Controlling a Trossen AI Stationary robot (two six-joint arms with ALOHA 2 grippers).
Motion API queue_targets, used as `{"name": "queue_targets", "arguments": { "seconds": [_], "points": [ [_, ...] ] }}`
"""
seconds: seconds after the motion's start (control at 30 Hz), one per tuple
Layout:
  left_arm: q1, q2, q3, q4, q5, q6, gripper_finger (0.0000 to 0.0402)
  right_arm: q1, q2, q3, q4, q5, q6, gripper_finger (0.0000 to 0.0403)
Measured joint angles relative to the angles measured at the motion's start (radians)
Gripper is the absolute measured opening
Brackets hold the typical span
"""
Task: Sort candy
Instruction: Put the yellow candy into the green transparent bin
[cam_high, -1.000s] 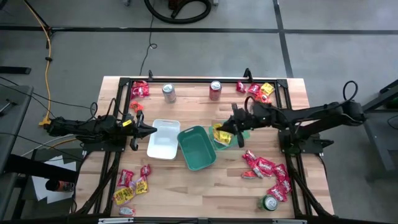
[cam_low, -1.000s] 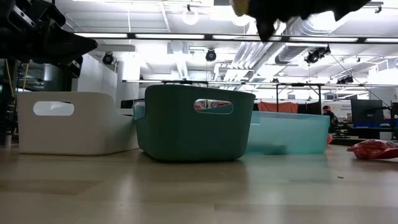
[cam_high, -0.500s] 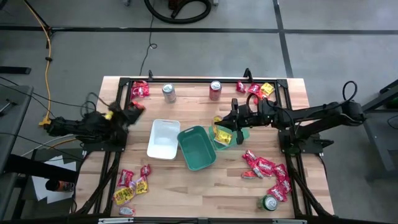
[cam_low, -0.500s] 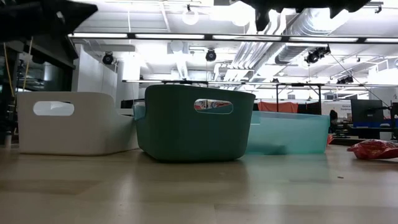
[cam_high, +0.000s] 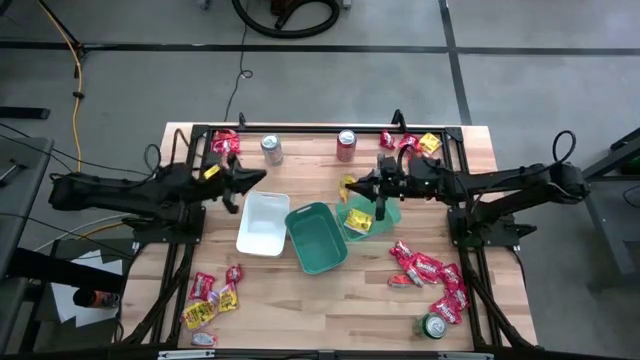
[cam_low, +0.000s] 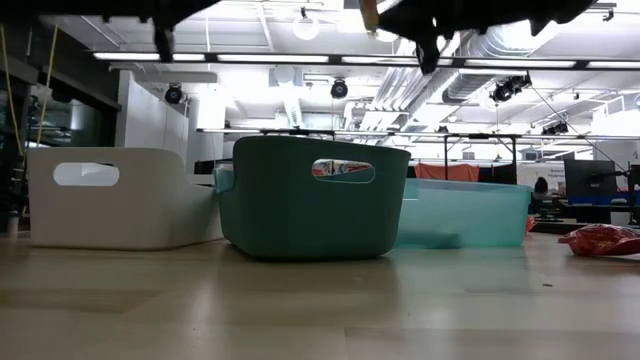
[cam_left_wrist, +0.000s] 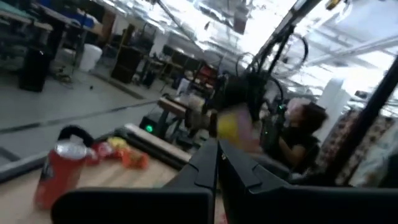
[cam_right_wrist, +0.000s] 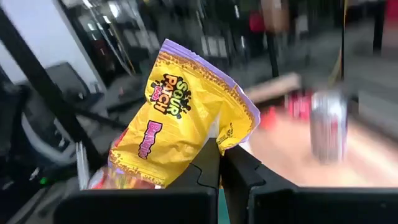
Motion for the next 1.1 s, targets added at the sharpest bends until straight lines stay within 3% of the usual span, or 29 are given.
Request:
{"name": "queue_targets", "arguments": {
  "seconds": [0.2, 0.43, 0.57, 0.83, 0.93, 1.1],
  "points": [
    [0.039, 0.091, 0.083, 0.003, 0.010, 0.001, 0.0001, 0.025, 0.006, -0.001, -0.369, -0.043, 0.102, 0.0000],
    [0.042, 0.114, 0.082, -0.027, 0.009, -0.101, 0.0001, 0.019, 0.006, -0.001, -0.607, -0.044, 0.180, 0.0008],
    [0.037, 0.140, 0.082, -0.023, 0.008, -0.105, 0.0001, -0.007, 0.007, -0.001, -0.637, -0.031, 0.165, 0.0057],
    [0.024, 0.163, 0.082, -0.019, 0.010, -0.164, 0.0001, -0.025, -0.002, 0.000, -0.637, -0.058, 0.111, 0.0206],
    [0.003, 0.156, 0.082, -0.021, 0.024, -0.175, 0.0012, -0.025, -0.003, 0.036, -0.594, -0.112, 0.169, 0.0230],
    [-0.038, 0.142, 0.135, -0.108, 0.211, -0.272, 0.0067, 0.000, -0.004, 0.107, -0.485, -0.118, 0.236, 0.0236]
  ]
}}
